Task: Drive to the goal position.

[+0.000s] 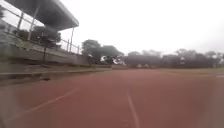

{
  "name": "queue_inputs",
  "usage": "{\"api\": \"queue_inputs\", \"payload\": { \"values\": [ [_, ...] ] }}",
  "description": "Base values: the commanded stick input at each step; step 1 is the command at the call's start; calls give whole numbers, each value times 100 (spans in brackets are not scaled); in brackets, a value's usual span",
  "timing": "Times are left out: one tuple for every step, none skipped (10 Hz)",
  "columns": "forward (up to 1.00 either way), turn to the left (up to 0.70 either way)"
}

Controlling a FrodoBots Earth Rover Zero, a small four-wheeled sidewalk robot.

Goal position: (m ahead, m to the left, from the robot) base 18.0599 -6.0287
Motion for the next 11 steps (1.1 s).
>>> {"api": "queue_inputs", "payload": {
  "values": [
    [100,0],
    [100,0],
    [100,0],
    [100,0],
    [100,0],
    [100,0],
    [100,-5],
    [100,-23],
    [100,-35],
    [100,-35],
    [100,-35]
  ]
}}
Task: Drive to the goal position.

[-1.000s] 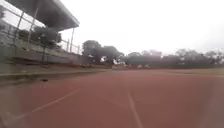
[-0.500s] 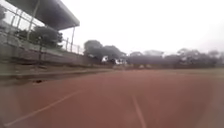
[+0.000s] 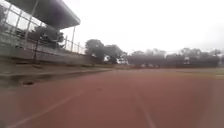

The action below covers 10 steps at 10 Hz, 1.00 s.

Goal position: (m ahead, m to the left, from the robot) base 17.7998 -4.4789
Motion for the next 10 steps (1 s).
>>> {"api": "queue_inputs", "payload": {
  "values": [
    [100,-35],
    [100,-35],
    [100,-35],
    [100,-35],
    [100,-35],
    [100,-33],
    [100,-16],
    [100,0],
    [100,0],
    [100,0]
  ]
}}
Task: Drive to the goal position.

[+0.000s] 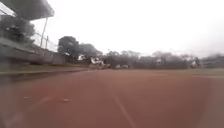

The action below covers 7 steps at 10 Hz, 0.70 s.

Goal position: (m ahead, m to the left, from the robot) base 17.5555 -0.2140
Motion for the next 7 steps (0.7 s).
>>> {"api": "queue_inputs", "payload": {
  "values": [
    [100,0],
    [100,0],
    [100,0],
    [100,0],
    [100,0],
    [100,0],
    [100,0]
  ]
}}
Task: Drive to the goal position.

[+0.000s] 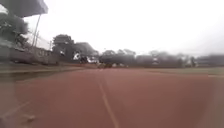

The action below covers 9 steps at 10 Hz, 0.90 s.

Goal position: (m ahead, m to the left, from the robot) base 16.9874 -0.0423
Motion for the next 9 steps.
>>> {"api": "queue_inputs", "payload": {
  "values": [
    [100,0],
    [100,0],
    [100,0],
    [100,0],
    [100,0],
    [100,0],
    [100,0],
    [100,0],
    [100,0]
  ]
}}
